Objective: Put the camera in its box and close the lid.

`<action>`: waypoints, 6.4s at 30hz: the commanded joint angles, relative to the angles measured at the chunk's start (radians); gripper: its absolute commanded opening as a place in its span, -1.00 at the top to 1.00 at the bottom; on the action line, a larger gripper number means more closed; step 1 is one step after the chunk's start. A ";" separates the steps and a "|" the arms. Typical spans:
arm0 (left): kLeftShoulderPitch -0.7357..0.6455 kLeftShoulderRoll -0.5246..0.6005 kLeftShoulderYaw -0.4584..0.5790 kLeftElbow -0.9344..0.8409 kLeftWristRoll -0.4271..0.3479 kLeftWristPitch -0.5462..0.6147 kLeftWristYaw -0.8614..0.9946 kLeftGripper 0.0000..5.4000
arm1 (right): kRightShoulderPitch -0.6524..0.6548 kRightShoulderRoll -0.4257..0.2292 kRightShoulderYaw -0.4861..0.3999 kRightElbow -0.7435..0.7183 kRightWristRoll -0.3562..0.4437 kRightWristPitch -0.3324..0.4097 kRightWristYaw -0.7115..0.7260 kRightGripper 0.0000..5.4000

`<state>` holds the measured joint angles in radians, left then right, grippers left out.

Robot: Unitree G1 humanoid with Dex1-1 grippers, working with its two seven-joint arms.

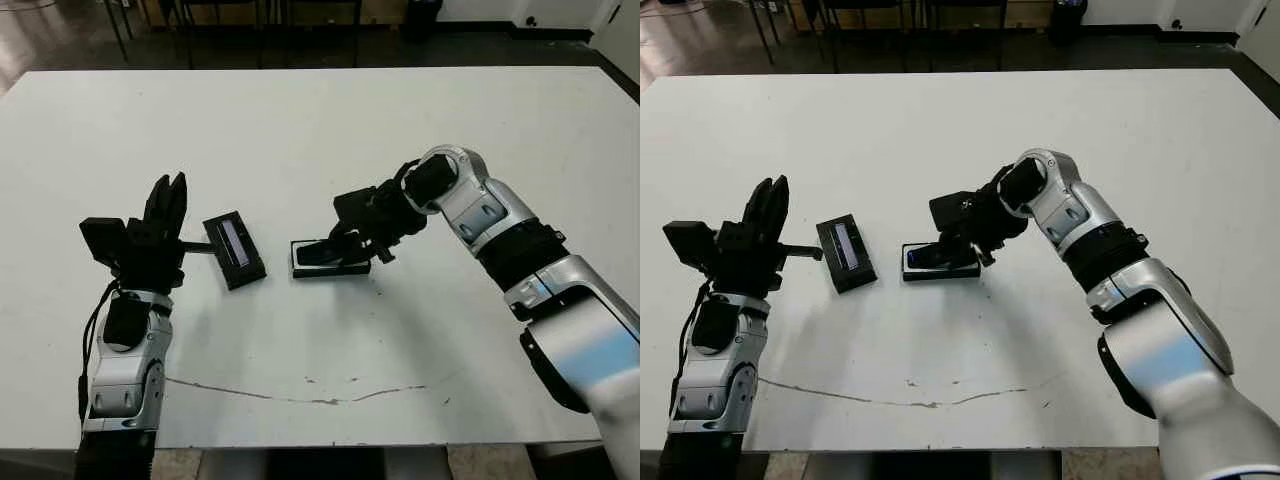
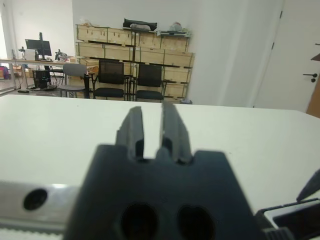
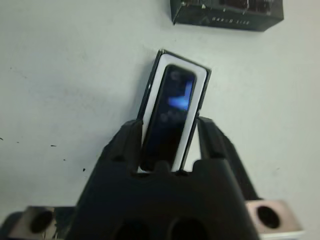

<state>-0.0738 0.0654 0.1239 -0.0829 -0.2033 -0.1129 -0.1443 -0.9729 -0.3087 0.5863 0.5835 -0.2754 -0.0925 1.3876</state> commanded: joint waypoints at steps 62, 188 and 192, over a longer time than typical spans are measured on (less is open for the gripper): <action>0.074 -0.074 -0.153 -0.633 0.042 1.134 0.205 -0.36 | 0.744 -0.091 -0.632 -0.849 0.497 0.445 -0.791 1.00; 0.126 0.058 -0.160 -0.226 0.112 0.515 0.251 0.72 | 0.809 -0.132 -0.575 -0.793 0.594 0.402 -0.677 1.00; 0.085 0.161 -0.108 -0.192 0.102 0.428 0.101 0.72 | 0.811 -0.142 -0.577 -0.799 0.591 0.406 -0.680 1.00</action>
<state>0.0263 0.1795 0.0013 -0.3022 -0.1006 0.3364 0.0057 -0.1772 -0.4328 0.0105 -0.2216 0.3171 0.2906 0.7079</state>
